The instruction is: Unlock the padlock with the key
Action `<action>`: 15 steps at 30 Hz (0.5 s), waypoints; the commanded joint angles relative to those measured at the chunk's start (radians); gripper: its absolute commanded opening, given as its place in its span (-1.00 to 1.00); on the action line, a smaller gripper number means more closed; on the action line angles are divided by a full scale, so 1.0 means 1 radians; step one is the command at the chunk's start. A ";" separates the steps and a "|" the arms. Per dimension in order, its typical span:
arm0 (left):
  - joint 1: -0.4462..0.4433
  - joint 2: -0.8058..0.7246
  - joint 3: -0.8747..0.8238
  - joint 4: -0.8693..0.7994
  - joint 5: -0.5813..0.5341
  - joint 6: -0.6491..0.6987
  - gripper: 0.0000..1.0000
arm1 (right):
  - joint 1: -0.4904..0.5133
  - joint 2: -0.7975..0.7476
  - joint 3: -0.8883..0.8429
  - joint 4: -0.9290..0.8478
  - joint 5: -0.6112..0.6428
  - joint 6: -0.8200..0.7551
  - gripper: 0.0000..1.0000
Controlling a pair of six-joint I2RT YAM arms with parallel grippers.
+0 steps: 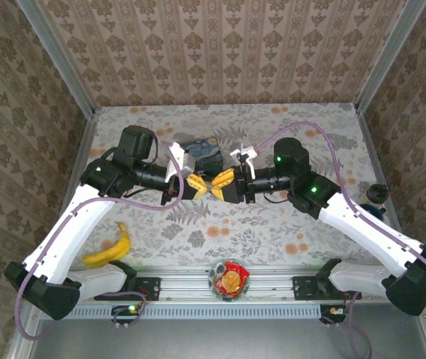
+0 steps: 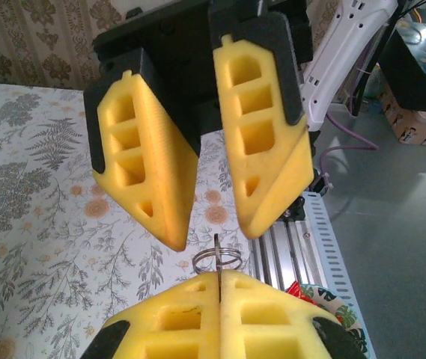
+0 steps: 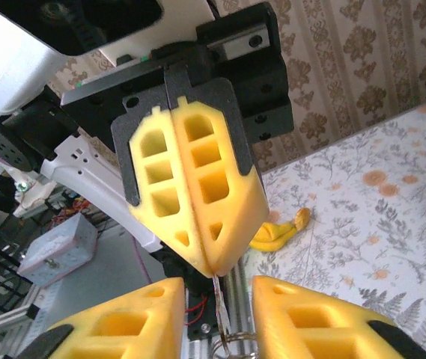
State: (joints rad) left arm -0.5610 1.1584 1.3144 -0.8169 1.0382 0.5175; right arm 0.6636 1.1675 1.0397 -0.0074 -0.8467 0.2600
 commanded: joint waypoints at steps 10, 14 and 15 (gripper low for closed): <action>0.034 -0.009 0.005 0.020 0.054 -0.016 -1.00 | 0.004 0.051 0.056 -0.035 -0.060 -0.014 -0.48; 0.042 -0.008 0.003 0.031 0.061 -0.029 -1.00 | 0.004 0.055 0.058 -0.046 -0.061 -0.024 -0.48; 0.044 -0.008 0.003 0.033 0.062 -0.033 -1.00 | 0.004 0.057 0.058 -0.046 -0.061 -0.026 -0.48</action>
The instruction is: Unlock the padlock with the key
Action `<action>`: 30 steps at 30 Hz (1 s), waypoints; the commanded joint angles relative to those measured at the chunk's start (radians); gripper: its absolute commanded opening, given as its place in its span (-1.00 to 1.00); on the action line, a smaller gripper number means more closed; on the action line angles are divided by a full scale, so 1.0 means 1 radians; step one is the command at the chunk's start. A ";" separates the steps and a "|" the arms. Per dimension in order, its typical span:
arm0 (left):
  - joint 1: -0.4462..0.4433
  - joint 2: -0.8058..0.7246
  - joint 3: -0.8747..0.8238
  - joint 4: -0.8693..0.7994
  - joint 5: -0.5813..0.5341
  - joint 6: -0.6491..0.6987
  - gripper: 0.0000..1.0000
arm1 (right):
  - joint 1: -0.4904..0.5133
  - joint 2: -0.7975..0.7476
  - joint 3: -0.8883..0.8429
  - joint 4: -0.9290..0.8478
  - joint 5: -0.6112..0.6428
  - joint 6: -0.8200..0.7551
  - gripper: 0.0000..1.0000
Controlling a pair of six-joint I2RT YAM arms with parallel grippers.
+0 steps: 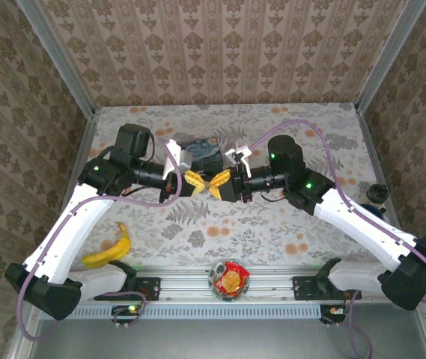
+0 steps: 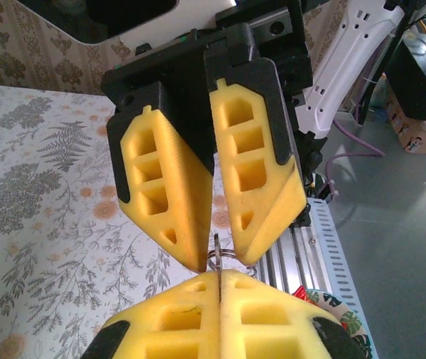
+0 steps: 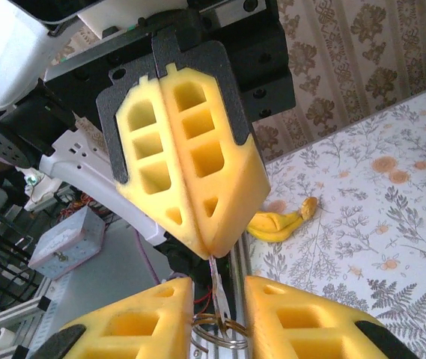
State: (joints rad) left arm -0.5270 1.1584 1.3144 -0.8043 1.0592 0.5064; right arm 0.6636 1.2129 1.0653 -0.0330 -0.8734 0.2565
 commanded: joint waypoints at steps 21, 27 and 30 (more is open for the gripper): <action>0.036 -0.020 -0.015 0.060 0.057 -0.061 -1.00 | 0.004 0.030 0.053 -0.054 -0.045 -0.050 -0.75; 0.041 -0.023 -0.021 0.077 0.063 -0.078 -1.00 | 0.004 0.047 0.068 -0.074 -0.071 -0.056 -0.48; 0.042 -0.025 -0.021 0.082 0.070 -0.080 -1.00 | 0.004 0.052 0.073 -0.082 -0.080 -0.060 -0.46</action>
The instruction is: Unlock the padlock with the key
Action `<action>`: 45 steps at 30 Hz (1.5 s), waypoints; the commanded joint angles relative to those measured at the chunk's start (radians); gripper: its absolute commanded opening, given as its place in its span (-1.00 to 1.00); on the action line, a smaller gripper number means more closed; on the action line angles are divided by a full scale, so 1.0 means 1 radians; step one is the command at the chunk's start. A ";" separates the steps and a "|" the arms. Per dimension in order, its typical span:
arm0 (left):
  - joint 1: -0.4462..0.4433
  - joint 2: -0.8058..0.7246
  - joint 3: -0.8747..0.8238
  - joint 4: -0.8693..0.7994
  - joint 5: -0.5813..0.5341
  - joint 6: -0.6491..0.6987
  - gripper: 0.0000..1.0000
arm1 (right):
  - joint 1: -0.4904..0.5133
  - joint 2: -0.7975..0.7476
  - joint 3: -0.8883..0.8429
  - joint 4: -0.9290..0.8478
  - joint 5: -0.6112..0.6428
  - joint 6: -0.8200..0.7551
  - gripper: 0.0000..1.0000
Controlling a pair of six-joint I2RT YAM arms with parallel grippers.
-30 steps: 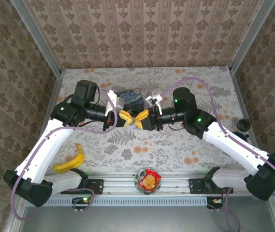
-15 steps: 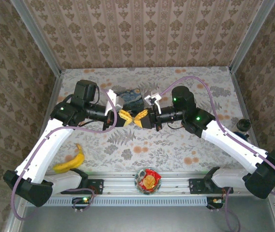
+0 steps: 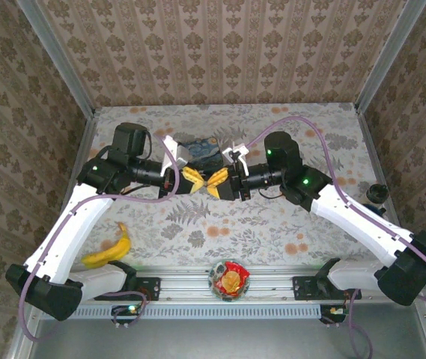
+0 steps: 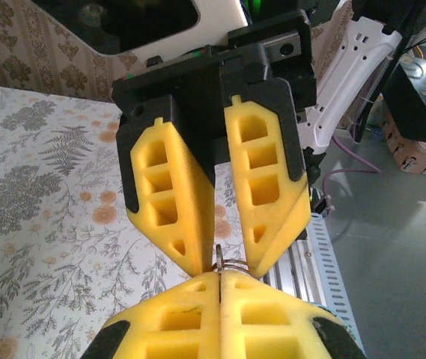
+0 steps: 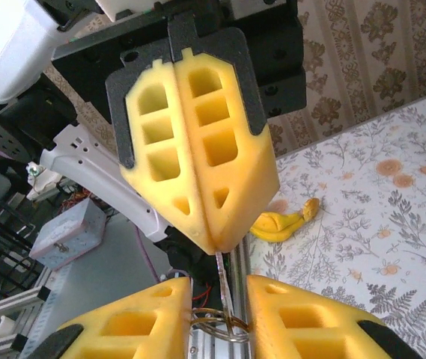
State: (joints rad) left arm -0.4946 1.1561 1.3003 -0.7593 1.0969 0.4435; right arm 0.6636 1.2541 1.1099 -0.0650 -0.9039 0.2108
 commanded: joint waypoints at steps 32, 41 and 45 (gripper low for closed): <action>0.101 -0.091 -0.122 0.346 -0.015 -0.320 0.41 | -0.005 -0.065 -0.032 -0.047 0.120 -0.023 -1.00; 0.105 -0.197 -0.264 0.570 -0.676 -0.651 1.00 | -0.063 -0.111 -0.075 -0.189 0.399 0.054 -1.00; 0.050 -0.151 -0.300 0.486 -1.001 -0.772 1.00 | -0.098 -0.123 -0.103 -0.219 0.417 0.097 -1.00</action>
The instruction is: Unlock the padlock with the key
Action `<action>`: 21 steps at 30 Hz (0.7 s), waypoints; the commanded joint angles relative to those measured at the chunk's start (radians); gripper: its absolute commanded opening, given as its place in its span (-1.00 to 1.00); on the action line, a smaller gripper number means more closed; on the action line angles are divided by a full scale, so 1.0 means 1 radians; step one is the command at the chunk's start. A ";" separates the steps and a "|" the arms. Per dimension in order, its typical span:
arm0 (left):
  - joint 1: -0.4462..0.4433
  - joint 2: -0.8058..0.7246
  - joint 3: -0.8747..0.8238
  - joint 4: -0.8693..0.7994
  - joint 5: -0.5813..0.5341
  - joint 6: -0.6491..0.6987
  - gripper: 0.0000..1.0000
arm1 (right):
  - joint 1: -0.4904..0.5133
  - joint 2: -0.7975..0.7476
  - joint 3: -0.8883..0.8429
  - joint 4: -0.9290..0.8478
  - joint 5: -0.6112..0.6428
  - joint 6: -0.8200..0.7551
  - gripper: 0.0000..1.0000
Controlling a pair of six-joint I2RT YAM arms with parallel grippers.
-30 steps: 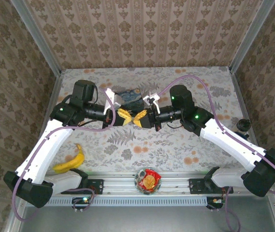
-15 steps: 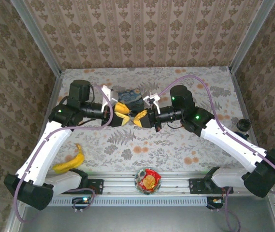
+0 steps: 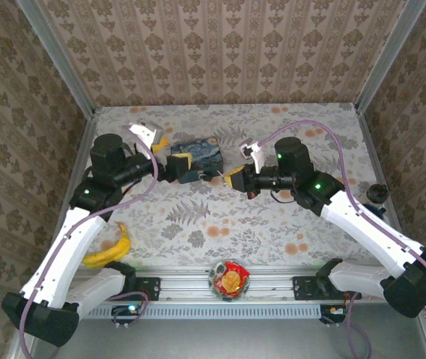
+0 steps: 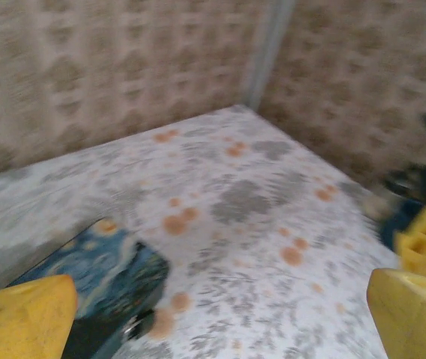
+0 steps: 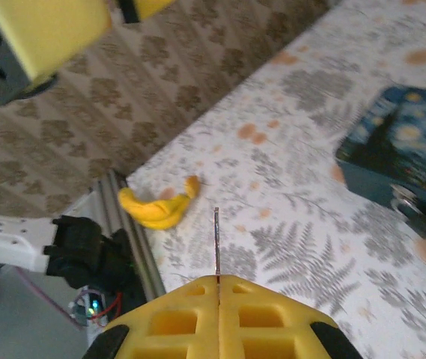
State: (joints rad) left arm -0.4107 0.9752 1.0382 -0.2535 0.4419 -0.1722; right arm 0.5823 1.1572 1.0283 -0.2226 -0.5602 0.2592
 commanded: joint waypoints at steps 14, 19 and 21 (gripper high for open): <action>-0.297 0.377 -0.186 0.077 -0.804 -0.620 0.89 | -0.112 -0.029 -0.099 -0.104 0.198 0.139 -1.00; -0.333 0.555 -0.129 0.127 -0.774 -0.679 0.95 | -0.145 -0.015 -0.117 -0.079 0.207 0.169 -1.00; -0.353 0.617 -0.100 0.138 -0.804 -0.692 0.96 | -0.147 -0.013 -0.121 -0.070 0.206 0.172 -1.00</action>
State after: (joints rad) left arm -0.7460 1.5421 0.8871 -0.1574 -0.3016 -0.7967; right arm 0.4381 1.1397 0.9176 -0.3172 -0.3706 0.4019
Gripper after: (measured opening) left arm 0.977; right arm 0.063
